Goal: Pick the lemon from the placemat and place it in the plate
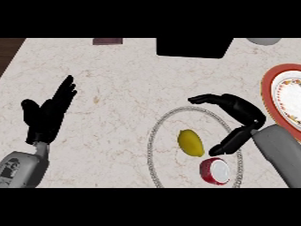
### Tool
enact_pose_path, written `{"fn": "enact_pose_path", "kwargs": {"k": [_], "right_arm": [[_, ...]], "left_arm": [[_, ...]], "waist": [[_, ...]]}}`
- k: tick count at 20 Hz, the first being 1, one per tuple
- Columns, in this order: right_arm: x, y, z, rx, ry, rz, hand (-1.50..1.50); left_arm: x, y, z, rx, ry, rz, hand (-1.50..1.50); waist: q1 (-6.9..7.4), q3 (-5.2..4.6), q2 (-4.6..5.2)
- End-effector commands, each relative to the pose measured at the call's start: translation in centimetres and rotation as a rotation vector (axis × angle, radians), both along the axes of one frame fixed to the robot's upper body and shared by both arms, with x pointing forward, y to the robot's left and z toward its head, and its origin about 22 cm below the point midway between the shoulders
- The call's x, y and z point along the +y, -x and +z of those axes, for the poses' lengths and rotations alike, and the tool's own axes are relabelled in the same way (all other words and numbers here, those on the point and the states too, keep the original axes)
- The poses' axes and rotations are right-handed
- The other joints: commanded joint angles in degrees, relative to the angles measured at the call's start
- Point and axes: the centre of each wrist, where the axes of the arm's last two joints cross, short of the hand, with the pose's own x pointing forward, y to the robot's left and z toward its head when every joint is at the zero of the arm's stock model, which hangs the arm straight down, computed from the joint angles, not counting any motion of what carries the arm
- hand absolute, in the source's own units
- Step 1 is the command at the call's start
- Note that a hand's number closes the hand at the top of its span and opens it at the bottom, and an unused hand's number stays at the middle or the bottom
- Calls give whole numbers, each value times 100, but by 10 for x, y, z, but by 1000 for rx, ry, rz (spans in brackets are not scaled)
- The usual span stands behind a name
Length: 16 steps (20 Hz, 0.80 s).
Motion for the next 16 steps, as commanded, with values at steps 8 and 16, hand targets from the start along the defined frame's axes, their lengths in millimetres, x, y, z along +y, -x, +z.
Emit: {"fn": "enact_pose_path", "kwargs": {"k": [8, 16], "right_arm": [[-2, -44, -1, -160, 266, 196, -150], [27, -46, 9, -194, 490, 313, -150]], "left_arm": [[9, 2, 9, 14, 1, 53, 0], [13, 3, 11, 15, 11, 64, 0]], "waist": [[-179, -13, -96], [-272, -19, -127]]}}
